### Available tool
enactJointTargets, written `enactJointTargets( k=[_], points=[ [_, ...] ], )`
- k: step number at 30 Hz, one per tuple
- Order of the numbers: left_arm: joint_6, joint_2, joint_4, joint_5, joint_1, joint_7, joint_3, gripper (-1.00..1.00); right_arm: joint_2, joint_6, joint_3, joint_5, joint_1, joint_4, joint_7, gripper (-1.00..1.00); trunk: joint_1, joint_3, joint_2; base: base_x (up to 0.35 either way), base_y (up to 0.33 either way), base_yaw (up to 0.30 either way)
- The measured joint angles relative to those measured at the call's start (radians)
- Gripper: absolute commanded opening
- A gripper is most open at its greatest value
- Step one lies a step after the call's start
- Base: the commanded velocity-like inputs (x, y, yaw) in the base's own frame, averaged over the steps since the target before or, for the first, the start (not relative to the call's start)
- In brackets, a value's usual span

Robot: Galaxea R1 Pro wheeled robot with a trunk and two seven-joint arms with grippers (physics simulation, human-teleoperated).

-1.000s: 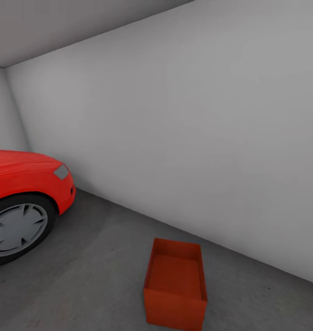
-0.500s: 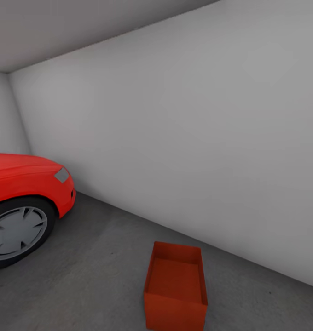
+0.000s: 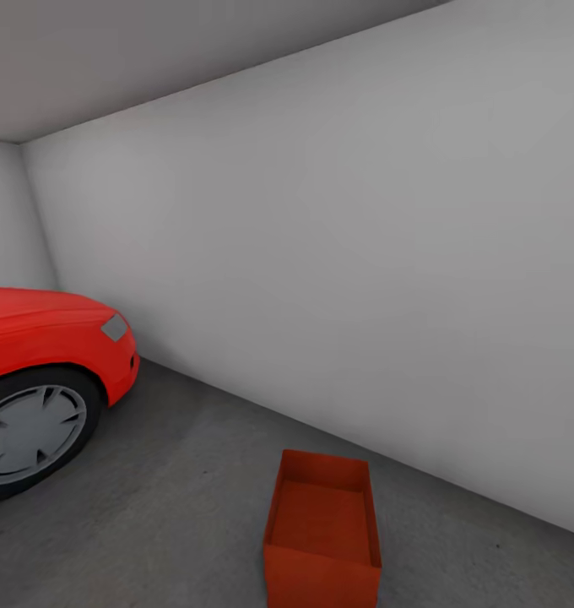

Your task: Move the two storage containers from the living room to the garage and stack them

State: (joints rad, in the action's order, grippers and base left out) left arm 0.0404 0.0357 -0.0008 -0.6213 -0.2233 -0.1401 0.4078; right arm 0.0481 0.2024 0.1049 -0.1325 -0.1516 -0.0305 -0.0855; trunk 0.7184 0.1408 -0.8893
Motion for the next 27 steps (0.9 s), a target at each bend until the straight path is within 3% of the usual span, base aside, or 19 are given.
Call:
enactJointTargets(
  k=[12,27],
  points=[
    [0.0,0.001,-0.003,0.004,0.0,-0.001,0.001,1.0,-0.003,0.0,0.001,0.002,0.0,0.0,0.0,1.0,0.0,-0.018,0.0,0.0,0.0,0.0],
    [-0.001,0.003,-0.004,0.007,0.0,-0.001,0.004,1.0,-0.017,-0.002,0.006,0.009,0.0,0.0,-0.001,1.0,0.0,-0.019,0.0,0.0,0.0,0.0]
  ],
)
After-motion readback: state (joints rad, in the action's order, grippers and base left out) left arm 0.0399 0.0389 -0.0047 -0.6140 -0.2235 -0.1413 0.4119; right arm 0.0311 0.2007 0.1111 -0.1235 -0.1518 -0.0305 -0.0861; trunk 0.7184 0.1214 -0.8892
